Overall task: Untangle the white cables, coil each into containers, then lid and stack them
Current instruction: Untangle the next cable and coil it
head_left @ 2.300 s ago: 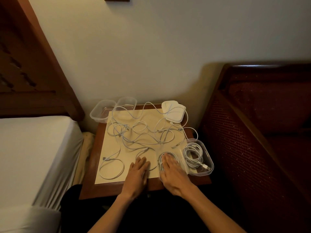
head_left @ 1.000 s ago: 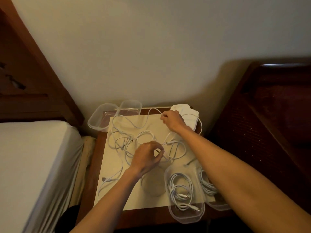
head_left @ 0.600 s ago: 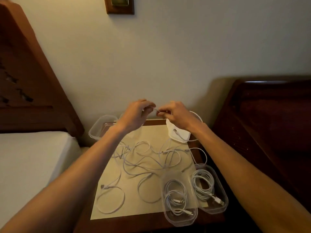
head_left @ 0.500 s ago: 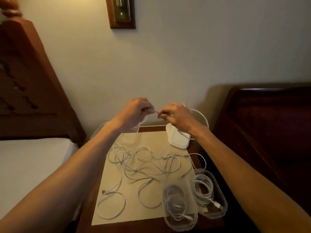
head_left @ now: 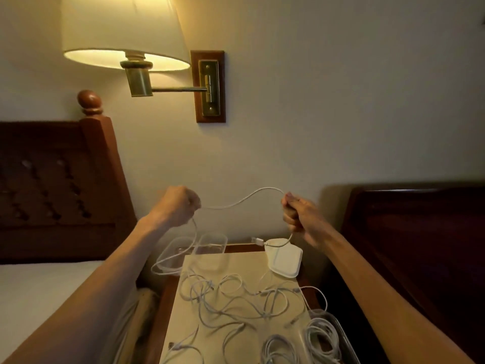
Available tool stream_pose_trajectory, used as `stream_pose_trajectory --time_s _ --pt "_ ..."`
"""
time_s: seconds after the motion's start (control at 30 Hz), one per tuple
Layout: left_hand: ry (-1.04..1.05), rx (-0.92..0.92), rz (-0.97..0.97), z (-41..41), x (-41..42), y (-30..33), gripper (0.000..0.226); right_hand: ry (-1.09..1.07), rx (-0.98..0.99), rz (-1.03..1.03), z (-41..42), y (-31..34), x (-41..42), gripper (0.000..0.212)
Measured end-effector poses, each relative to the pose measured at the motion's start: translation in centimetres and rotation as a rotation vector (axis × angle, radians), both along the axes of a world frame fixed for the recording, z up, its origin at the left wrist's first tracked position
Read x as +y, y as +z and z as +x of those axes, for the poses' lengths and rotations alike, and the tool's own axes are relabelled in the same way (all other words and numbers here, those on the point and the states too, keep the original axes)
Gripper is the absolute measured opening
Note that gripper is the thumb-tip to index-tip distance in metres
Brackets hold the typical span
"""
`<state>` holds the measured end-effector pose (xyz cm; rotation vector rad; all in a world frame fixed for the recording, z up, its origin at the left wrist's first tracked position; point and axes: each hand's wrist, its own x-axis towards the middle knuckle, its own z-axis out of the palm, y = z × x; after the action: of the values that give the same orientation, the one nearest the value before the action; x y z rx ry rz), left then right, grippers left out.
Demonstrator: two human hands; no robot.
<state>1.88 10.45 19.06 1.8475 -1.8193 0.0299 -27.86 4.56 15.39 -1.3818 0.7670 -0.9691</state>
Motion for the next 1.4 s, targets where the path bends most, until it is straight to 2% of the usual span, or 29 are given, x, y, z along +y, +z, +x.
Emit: stream_pose_trajectory --time_s 0.03,0.07,0.13,0.2,0.37,0.43,0.53,0.63,0.73,0.97,1.1,1.2,1.3,1.4 --pt "0.012 -0.038 0.104 -0.7 0.5 -0.9 0.024 -0.005 0.067 -0.042 0.3 1.0 0.5 0.033" --pt "0.0 -0.034 0.121 -1.8 1.1 -1.6 0.035 -0.006 0.14 -0.085 0.7 1.8 1.0 0.034" --pt "-0.08 0.08 -0.01 -4.4 2.2 -2.4 0.049 0.027 0.252 -0.158 1.5 3.3 1.9 0.036" --pt "-0.201 0.166 -0.142 -6.9 2.5 -2.9 0.053 0.083 0.307 -0.198 2.0 4.4 2.7 0.037" --pt "-0.408 0.343 -0.16 -9.4 2.0 -2.7 0.017 0.129 0.328 -0.23 2.0 6.1 3.7 0.039" --pt "-0.375 0.299 -0.288 -9.0 1.3 -1.5 0.025 0.158 0.303 -0.185 1.7 6.1 3.9 0.039" --pt "-0.341 0.188 -0.412 -8.5 1.0 1.4 0.025 0.236 0.181 -0.066 1.6 5.8 4.6 0.041" --pt "-0.317 0.155 -0.421 -8.1 0.8 3.3 0.022 0.267 -0.004 0.046 2.1 6.1 5.2 0.043" --pt "-0.225 0.19 -0.427 -7.1 0.4 3.7 0.023 0.291 -0.088 0.108 2.4 6.9 5.5 0.042" --pt "-0.238 0.207 -0.407 -6.0 0.3 4.2 0.024 0.315 -0.205 0.179 1.9 9.2 5.5 0.042" --pt "-0.286 0.294 -0.342 -6.0 1.1 2.2 0.029 0.258 -0.285 0.175 1.3 11.8 4.8 0.039" --pt "-0.305 0.327 -0.21 -5.9 2.0 -0.3 0.027 0.206 -0.327 0.172 1.0 12.6 4.2 0.038" --pt "-0.369 0.247 -0.09 -5.4 3.0 -2.1 0.026 0.136 -0.39 0.18 0.1 12.8 3.3 0.037" --pt "-0.361 0.25 -0.162 -4.5 4.0 -2.5 0.026 0.04 -0.367 0.135 -0.9 13.3 2.7 0.036"
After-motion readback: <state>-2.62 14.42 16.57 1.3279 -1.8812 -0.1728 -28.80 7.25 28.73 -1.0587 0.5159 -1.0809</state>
